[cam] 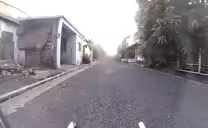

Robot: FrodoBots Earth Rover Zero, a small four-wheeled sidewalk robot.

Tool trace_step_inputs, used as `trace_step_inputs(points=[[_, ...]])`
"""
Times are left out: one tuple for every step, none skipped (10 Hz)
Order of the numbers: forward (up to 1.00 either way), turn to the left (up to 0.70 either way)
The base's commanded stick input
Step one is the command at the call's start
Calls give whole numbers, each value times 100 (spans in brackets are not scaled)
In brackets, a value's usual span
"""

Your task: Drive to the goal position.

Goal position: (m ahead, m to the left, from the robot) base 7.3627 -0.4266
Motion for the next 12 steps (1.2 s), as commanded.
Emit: trace_step_inputs(points=[[70, 0], [70, 0], [70, 0], [70, 0], [70, 0], [70, 0], [70, 0], [70, 0], [70, 0], [70, 0], [70, 0], [70, 0]])
